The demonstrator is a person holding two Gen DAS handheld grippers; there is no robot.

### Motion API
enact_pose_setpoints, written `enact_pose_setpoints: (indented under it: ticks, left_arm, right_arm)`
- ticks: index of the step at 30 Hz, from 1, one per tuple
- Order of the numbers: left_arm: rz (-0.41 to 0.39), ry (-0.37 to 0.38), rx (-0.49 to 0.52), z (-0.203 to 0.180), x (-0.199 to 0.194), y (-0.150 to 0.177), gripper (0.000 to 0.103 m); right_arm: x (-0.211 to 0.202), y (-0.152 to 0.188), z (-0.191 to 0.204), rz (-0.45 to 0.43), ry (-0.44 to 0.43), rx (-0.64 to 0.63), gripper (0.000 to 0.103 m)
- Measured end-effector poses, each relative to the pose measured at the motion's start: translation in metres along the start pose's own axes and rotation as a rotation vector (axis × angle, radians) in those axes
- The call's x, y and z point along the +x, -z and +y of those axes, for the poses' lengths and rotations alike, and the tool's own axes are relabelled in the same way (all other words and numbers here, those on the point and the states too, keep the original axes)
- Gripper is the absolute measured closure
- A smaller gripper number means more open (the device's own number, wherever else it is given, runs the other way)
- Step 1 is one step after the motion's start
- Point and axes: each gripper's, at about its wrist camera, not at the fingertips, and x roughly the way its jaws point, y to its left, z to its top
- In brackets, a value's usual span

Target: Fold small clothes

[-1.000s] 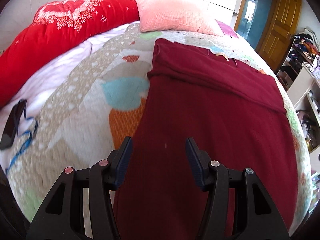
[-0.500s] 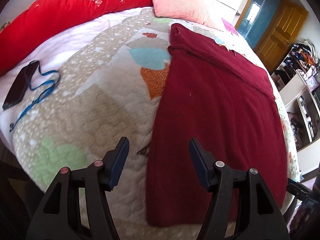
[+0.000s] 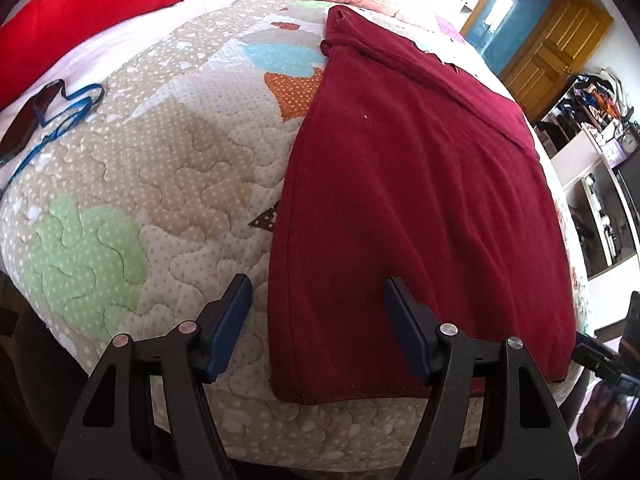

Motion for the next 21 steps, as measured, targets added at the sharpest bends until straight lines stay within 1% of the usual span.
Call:
enact_pose_setpoints:
  ticks: [6, 8, 12, 16, 18, 21]
  left_arm:
    - [0.002, 0.005, 0.012, 0.0003, 0.002, 0.0022, 0.03]
    - [0.003, 0.019, 0.014, 0.0005, 0.0035, 0.0013, 0.026]
    - [0.004, 0.035, 0.015, 0.0014, 0.0064, 0.0004, 0.024]
    - [0.029, 0.064, 0.031, 0.0029, 0.0077, -0.0026, 0.021]
    - [0.037, 0.075, 0.043, 0.0017, 0.0089, -0.0041, 0.019]
    - [0.033, 0.076, 0.042, 0.0012, 0.0085, -0.0038, 0.02]
  right_arm:
    - [0.0011, 0.0029, 0.0009, 0.007, -0.029, -0.009, 0.035]
    - [-0.001, 0.0034, -0.0002, 0.01, -0.039, -0.005, 0.035]
    - [-0.0051, 0.0042, -0.001, 0.017, -0.064, 0.013, 0.035]
    - [-0.006, 0.0042, -0.0046, 0.012, -0.095, 0.026, 0.035]
    - [-0.0034, 0.0039, -0.0061, 0.006, -0.112, 0.026, 0.035]
    - [0.0024, 0.0056, -0.0068, -0.03, -0.155, 0.031, 0.035]
